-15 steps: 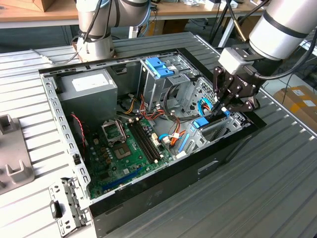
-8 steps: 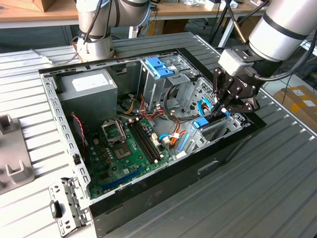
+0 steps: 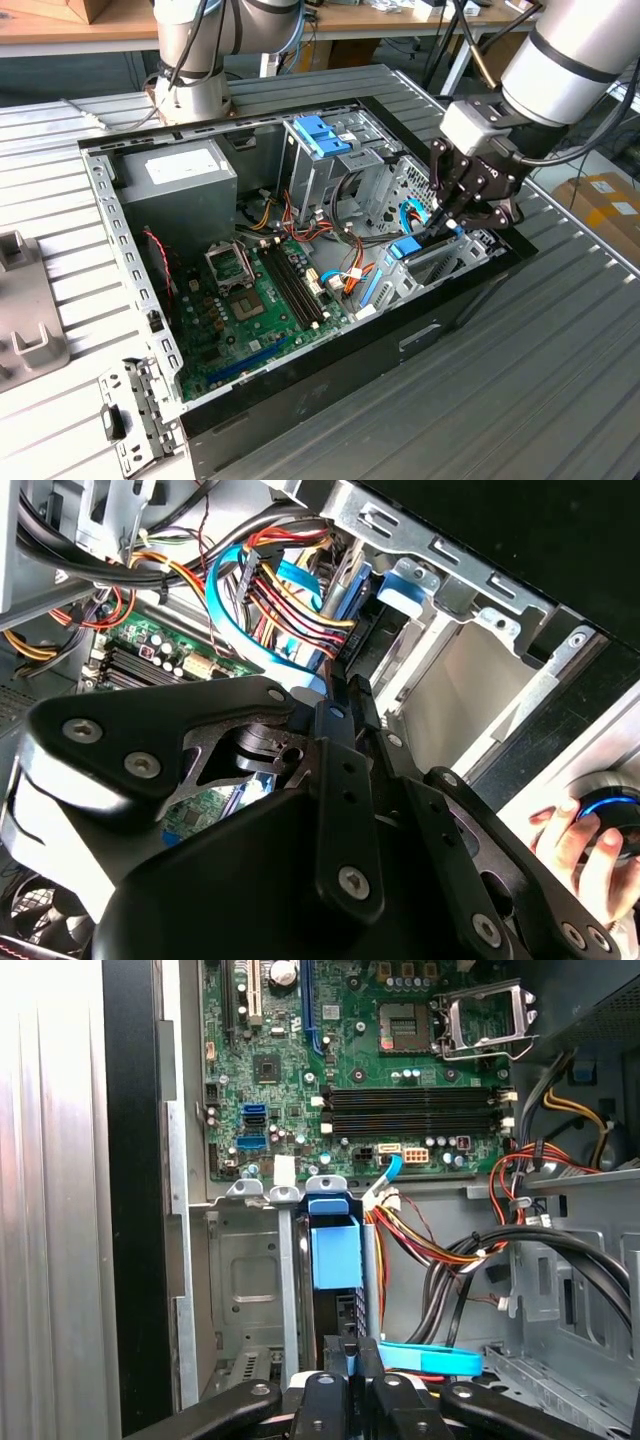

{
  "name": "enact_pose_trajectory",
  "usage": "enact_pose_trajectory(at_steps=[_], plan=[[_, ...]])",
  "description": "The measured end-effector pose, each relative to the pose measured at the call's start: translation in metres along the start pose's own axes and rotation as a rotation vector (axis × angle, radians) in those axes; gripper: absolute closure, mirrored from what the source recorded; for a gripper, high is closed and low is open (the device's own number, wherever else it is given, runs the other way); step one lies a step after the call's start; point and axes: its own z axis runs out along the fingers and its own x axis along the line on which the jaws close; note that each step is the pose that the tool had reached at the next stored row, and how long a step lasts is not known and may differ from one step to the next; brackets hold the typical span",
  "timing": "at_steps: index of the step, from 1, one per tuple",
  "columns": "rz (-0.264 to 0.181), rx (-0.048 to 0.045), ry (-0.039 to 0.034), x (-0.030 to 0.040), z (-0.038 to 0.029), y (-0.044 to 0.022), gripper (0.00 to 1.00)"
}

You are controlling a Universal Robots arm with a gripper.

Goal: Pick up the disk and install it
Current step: 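Insert the second disk wire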

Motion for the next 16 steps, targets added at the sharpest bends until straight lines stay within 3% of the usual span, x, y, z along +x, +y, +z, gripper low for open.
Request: enact_pose_trajectory(at_steps=[6,12,15,16], plan=[[0.0,0.0,-0.0003,0.0003,0.0001,0.0006,0.84],[0.0,0.0,-0.0006,0.0,-0.0044,0.0006,0.84],[0.0,-0.0002,-0.0023,-0.0005,-0.0047,0.0004,0.84],[0.0,-0.0004,-0.006,-0.0015,-0.0047,0.0004,0.84]])
